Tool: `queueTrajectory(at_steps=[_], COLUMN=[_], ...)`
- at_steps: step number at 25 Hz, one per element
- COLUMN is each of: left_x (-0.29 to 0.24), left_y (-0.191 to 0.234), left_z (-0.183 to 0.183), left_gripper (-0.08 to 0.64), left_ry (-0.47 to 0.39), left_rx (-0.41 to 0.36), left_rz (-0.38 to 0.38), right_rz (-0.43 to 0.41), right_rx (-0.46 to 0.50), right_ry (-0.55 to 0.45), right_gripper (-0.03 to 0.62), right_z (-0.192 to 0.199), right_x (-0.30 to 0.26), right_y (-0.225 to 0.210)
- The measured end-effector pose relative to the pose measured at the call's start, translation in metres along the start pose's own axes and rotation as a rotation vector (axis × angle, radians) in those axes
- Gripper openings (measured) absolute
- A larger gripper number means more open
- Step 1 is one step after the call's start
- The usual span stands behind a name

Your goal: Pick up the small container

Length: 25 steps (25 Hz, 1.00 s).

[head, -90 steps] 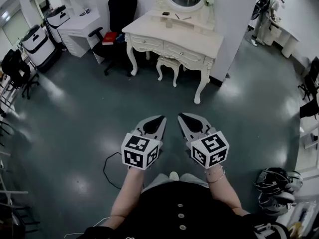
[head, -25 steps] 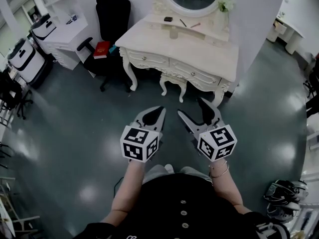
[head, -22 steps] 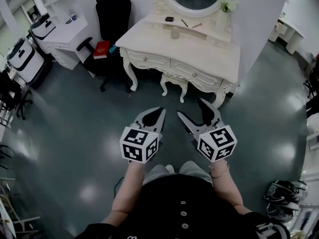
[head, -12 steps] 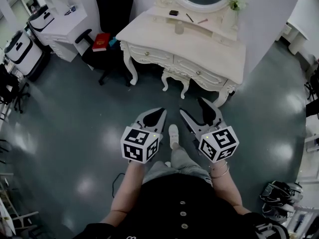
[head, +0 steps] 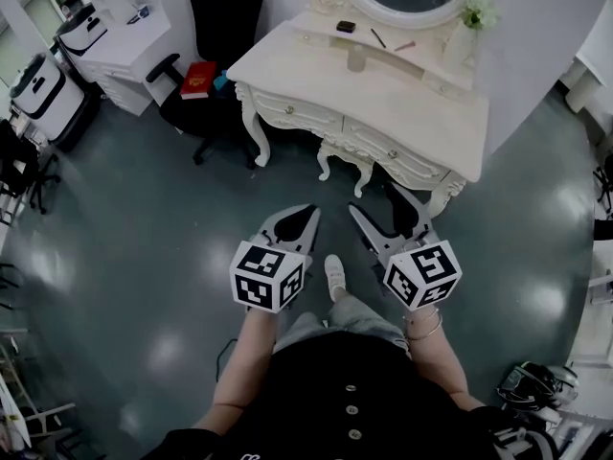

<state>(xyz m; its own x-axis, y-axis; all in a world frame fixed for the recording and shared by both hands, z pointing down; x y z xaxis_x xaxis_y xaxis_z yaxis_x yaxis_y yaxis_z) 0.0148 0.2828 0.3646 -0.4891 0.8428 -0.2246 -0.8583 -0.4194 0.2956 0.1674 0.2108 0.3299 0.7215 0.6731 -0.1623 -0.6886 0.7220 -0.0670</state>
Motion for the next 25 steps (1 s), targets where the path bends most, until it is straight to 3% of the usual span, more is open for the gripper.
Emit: queueTrajectory(at_steps=[8, 25], left_x=[-0.043, -0.145], left_y=[0.054, 0.152], left_z=[-0.028, -0.089], left_gripper=[0.012, 0.012], left_ry=[-0.018, -0.035], left_rx=[0.034, 0.026], left_rz=[-0.018, -0.066], right_rz=[-0.011, -0.044], right_rx=[-0.003, -0.008], right_ry=[0.016, 0.008], right_gripper=[0.291, 0.285], right_z=[-0.011, -0.039], right_x=[-0.071, -0.206], right_y=[-0.037, -0.122])
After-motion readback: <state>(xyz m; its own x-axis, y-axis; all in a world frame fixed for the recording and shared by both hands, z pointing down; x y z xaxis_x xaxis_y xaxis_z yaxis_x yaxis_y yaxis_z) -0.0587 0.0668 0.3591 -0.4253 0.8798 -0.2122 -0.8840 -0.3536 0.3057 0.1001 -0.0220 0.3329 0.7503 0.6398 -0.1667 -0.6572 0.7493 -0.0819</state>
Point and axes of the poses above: the fingertips, and each gripper's own axes: x backward along the fingers, y to its left, z out of its underside, the point moved 7 cm from there along x, backward along the fingers, and after that the axes turned 14 degrees about z, right-handed, at the moved point
